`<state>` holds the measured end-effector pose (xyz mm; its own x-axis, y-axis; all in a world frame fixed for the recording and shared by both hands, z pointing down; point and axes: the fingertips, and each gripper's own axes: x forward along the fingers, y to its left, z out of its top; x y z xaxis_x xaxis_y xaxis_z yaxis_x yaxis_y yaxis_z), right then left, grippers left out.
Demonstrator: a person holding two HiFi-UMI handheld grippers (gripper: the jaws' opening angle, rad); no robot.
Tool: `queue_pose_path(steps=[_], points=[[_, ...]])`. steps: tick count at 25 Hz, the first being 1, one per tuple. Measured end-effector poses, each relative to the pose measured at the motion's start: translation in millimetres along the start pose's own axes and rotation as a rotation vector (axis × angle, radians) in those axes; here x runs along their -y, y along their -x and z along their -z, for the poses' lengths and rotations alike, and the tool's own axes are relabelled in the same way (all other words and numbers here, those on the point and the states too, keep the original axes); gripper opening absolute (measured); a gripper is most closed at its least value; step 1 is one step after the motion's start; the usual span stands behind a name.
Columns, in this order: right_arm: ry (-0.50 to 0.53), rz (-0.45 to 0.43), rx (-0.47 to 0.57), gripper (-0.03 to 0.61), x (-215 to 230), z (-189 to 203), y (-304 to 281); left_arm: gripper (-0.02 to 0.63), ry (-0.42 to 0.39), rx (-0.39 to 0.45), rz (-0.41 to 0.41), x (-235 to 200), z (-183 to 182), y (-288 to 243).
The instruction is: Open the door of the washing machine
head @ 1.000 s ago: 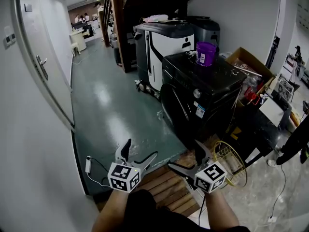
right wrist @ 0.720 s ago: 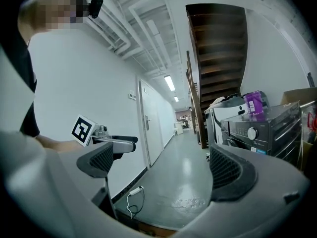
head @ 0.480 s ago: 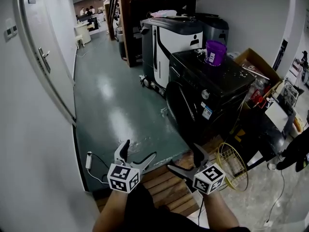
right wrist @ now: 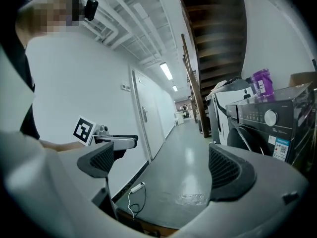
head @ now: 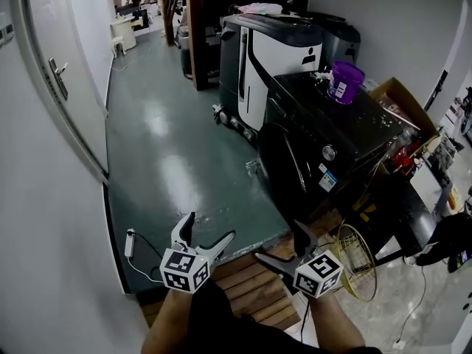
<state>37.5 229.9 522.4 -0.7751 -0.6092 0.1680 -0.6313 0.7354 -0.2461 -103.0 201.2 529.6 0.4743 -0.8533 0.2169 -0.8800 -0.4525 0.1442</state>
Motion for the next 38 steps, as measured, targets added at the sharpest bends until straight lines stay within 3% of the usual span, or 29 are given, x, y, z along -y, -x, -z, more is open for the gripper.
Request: queue_pose_path(steps=[4, 7, 16, 29, 38], points=[[0.005, 0.007, -0.009, 0.583, 10.6, -9.7, -41.5, 0.500, 0.006, -0.010, -0.007, -39.4, -4.9, -16.2], [-0.003, 0.017, -0.018, 0.583, 12.3, -29.8, -78.7, 0.499, -0.041, -0.032, -0.027, -73.5, -21.3, -21.7], [0.012, 0.010, 0.028, 0.583, -22.3, -126.9, -161.7, 0.497, -0.039, -0.007, -0.013, -155.7, -108.2, -6.1], [-0.032, 0.047, 0.051, 0.581, -5.7, -140.9, -191.7, 0.497, -0.032, -0.006, 0.008, -192.2, -131.6, -17.9], [-0.084, 0.079, 0.036, 0.580, 71.8, -146.7, -249.2, 0.495, -0.010, -0.066, 0.027, -238.0, -134.0, -104.1]])
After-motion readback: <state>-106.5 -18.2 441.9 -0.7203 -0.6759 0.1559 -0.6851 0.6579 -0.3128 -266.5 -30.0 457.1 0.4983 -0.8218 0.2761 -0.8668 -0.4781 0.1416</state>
